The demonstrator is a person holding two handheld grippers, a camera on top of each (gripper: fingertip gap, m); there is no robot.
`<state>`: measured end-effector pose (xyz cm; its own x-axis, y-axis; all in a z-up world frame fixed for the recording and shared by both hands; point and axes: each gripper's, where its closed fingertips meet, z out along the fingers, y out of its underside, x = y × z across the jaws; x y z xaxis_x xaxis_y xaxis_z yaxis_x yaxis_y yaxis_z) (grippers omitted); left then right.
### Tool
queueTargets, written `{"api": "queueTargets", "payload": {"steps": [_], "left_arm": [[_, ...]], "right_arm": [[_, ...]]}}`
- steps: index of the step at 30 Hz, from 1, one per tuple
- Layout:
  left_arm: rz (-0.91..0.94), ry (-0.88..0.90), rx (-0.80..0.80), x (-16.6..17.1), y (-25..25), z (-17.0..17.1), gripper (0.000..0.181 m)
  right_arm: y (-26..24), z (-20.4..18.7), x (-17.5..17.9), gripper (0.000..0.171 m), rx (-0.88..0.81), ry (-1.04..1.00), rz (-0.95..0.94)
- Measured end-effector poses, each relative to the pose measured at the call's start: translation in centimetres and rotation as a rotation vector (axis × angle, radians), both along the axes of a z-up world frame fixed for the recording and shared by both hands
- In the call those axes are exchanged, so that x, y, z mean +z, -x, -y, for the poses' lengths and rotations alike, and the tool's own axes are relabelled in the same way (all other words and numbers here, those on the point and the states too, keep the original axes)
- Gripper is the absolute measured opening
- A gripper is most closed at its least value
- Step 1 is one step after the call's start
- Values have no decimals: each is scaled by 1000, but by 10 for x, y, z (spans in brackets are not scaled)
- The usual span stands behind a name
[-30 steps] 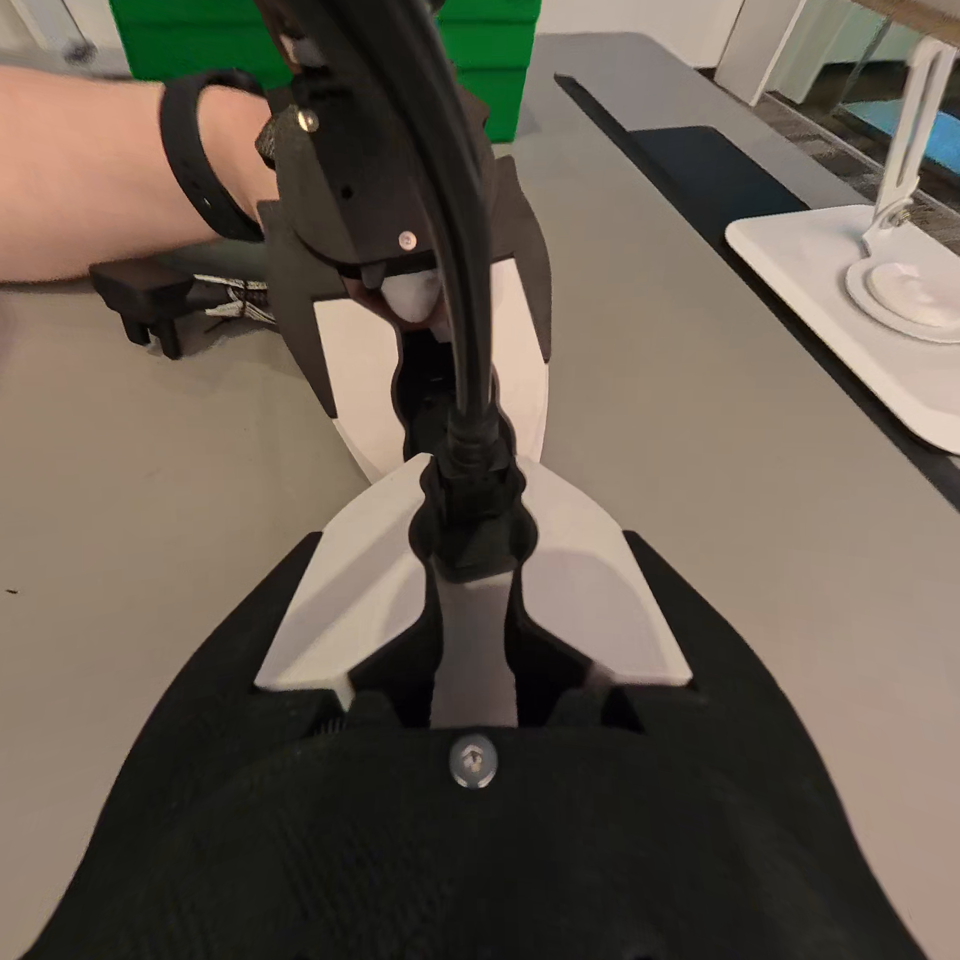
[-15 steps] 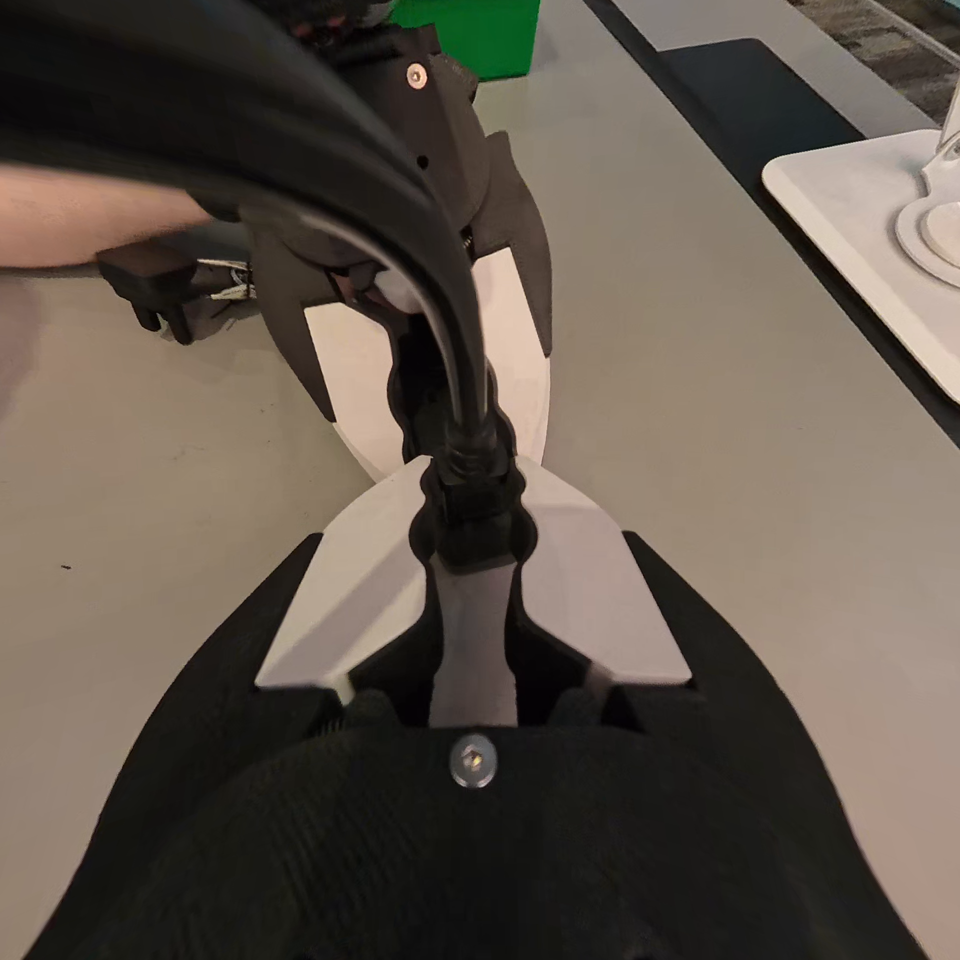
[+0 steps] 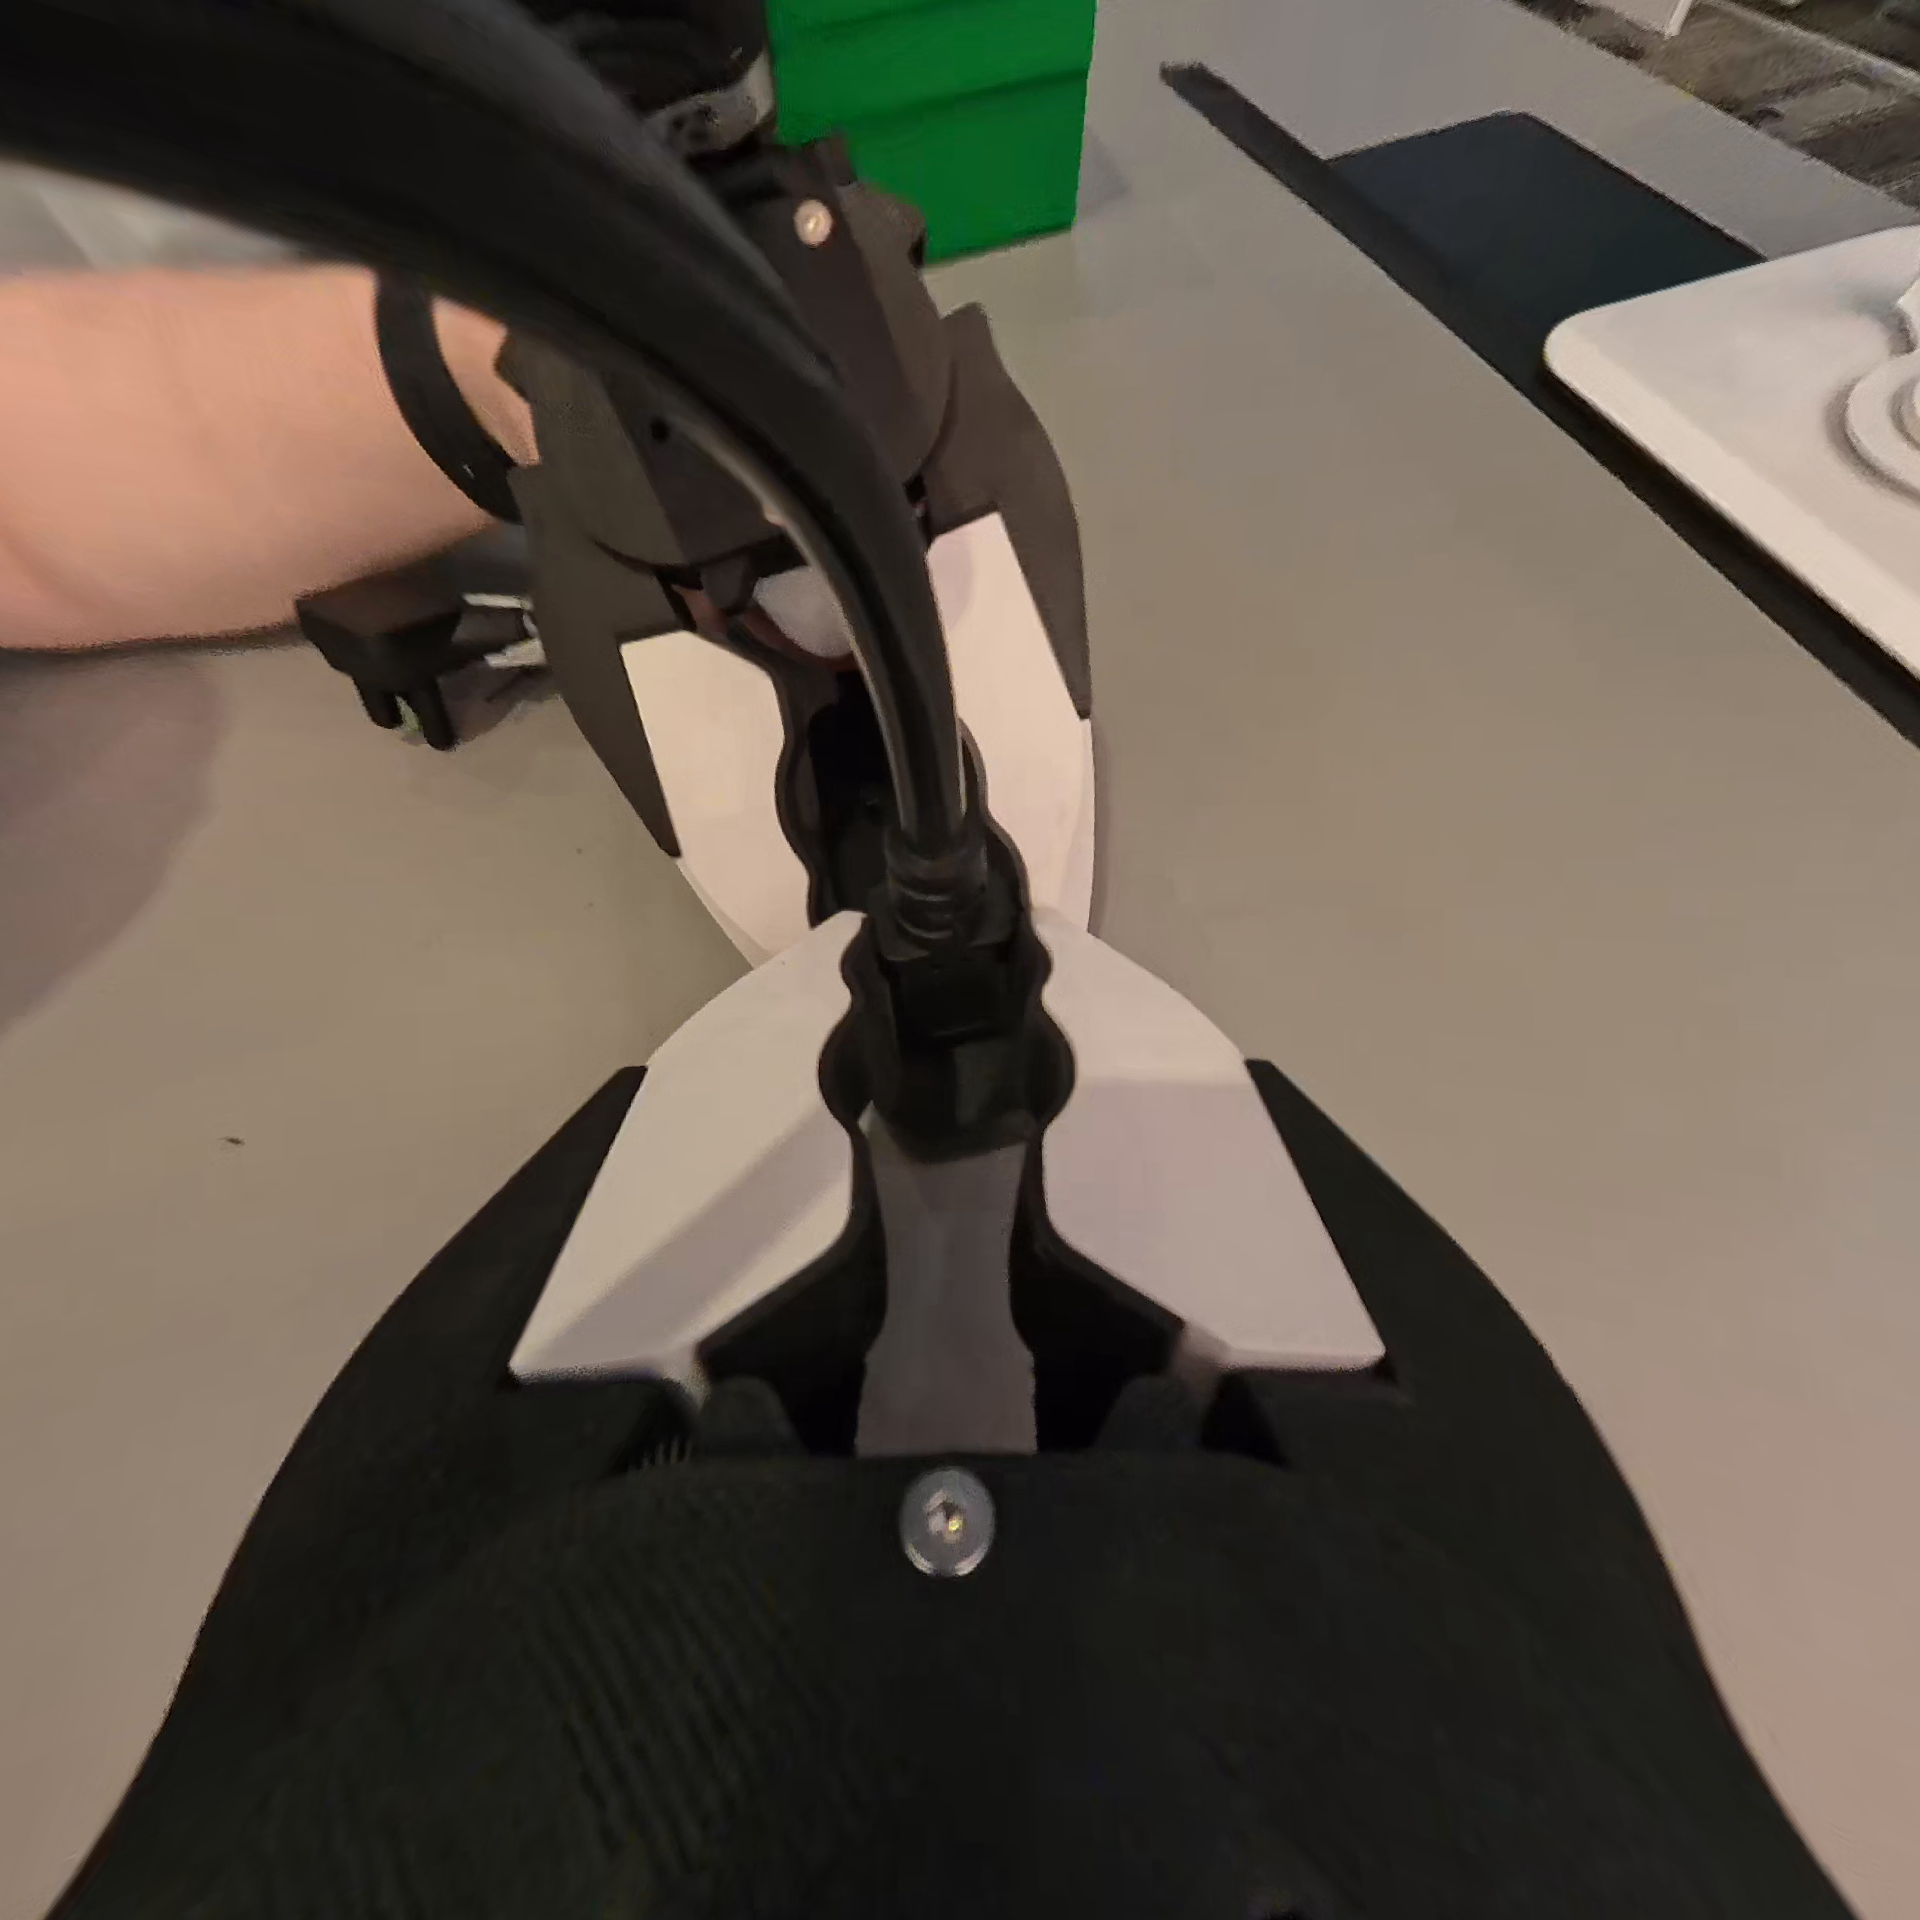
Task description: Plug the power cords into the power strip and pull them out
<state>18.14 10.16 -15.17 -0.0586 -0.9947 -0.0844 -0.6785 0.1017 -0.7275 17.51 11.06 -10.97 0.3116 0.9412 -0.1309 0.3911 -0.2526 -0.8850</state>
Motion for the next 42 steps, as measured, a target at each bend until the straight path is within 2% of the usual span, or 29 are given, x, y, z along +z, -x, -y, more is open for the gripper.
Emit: {"api": "queueTargets", "payload": {"steps": [3,8,10,16,19,24,30,37,42], "left_arm": [[1,11,1,0,-1,0,43],[3,4,-17,0,0,1,44],[8,4,-11,1,-1,1,44],[-3,-6,24,0,-1,-3,44],[-3,1,24,0,-1,-3,44],[-3,-23,9,-2,-2,-2,44],[-12,-41,12,-2,-3,-3,44],[0,-32,13,-1,-4,-3,44],[-1,-27,13,-1,-5,-3,44]], "right_arm": [[-2,0,1,25,5,38,-99],[3,1,1,22,0,-37,82],[3,-1,2,22,-16,4,95],[-2,-5,2,26,-22,198,-143],[-3,-4,2,27,-14,207,-195],[-1,-1,3,23,-14,-59,15],[-2,-2,0,23,-56,-82,282],[-9,-1,4,24,-12,47,-75],[-4,-4,7,21,-29,12,-56]]}}
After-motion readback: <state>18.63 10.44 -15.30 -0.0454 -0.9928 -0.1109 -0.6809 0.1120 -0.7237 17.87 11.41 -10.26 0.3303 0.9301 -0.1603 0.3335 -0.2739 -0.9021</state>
